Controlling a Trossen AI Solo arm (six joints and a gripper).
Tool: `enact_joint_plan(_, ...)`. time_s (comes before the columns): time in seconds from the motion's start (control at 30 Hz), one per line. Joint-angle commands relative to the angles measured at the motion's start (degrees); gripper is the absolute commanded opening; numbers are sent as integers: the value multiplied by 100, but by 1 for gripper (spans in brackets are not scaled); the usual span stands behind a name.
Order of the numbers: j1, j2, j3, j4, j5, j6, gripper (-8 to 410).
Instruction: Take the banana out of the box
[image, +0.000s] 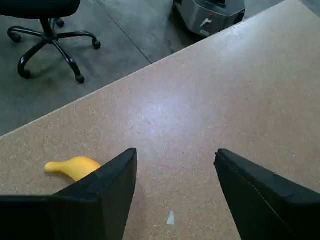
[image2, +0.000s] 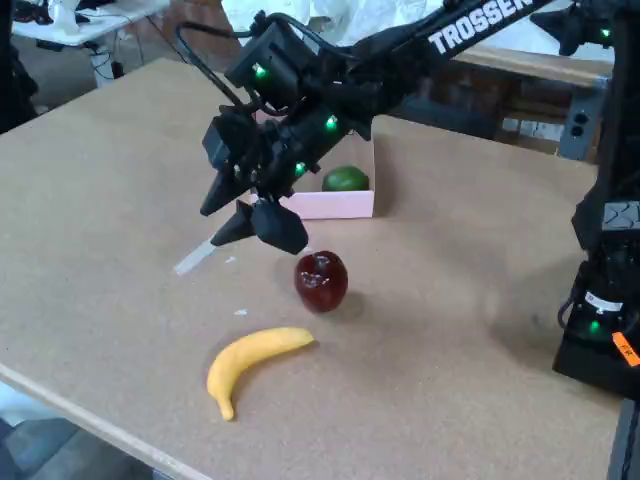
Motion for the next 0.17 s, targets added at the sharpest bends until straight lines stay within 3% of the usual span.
enact_joint_plan(0.0,0,-2,2,17,-9,-2,215)
enact_joint_plan(0.13,0,-2,2,17,-9,-2,215)
